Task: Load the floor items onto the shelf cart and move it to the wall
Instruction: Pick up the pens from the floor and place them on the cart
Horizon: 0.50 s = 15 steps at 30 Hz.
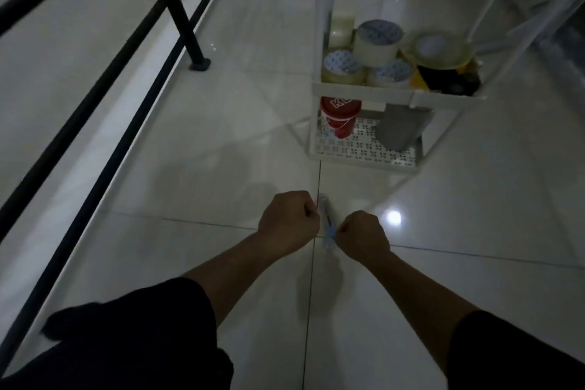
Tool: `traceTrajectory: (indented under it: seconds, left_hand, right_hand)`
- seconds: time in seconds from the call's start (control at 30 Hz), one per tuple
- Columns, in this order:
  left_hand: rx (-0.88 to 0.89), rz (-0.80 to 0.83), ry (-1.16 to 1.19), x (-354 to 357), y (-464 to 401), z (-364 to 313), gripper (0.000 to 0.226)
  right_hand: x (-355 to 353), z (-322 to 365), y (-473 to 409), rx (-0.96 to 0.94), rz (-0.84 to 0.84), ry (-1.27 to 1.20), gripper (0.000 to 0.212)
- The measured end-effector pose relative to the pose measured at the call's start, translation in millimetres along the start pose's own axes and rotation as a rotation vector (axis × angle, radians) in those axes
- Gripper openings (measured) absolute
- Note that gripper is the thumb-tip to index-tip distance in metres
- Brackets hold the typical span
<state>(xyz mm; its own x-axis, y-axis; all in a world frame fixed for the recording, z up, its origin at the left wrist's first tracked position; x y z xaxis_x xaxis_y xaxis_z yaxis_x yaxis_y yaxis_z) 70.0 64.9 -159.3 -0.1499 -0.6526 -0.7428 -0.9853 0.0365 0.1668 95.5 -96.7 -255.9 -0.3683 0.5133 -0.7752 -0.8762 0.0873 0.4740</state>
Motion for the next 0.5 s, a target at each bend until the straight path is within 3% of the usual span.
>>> traceTrajectory:
  seconds: [0.17,0.33,0.5]
  left_hand:
    - [-0.081,0.044,0.031,21.7,8.3,34.0,0.011]
    - [-0.077,0.101,0.013,34.0,11.3,53.6,0.025]
    - [-0.054,0.077,0.013,22.5,0.0,48.0,0.024]
  right_hand:
    - [47.7,-6.3,-17.2,-0.066,-0.096,0.006,0.024]
    - [70.3,-9.6,-30.2,-0.068,-0.151,0.071,0.033]
    - [59.8,-23.4,-20.4,-0.009,-0.063,-0.018,0.033]
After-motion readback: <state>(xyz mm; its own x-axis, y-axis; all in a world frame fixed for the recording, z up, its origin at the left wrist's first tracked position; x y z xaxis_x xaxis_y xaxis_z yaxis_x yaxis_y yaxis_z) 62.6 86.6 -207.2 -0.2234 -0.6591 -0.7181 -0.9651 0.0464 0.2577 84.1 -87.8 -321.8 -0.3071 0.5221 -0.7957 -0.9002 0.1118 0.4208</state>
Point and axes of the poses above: each hand's wrist, its own y-axis away from the middle knuckle, its own x-axis out of the palm, z = x × y, the point moved 10 cm from there along -y, towards the middle knuckle, and after that the axes turned 10 degrees about x, right-handed, at the moved point
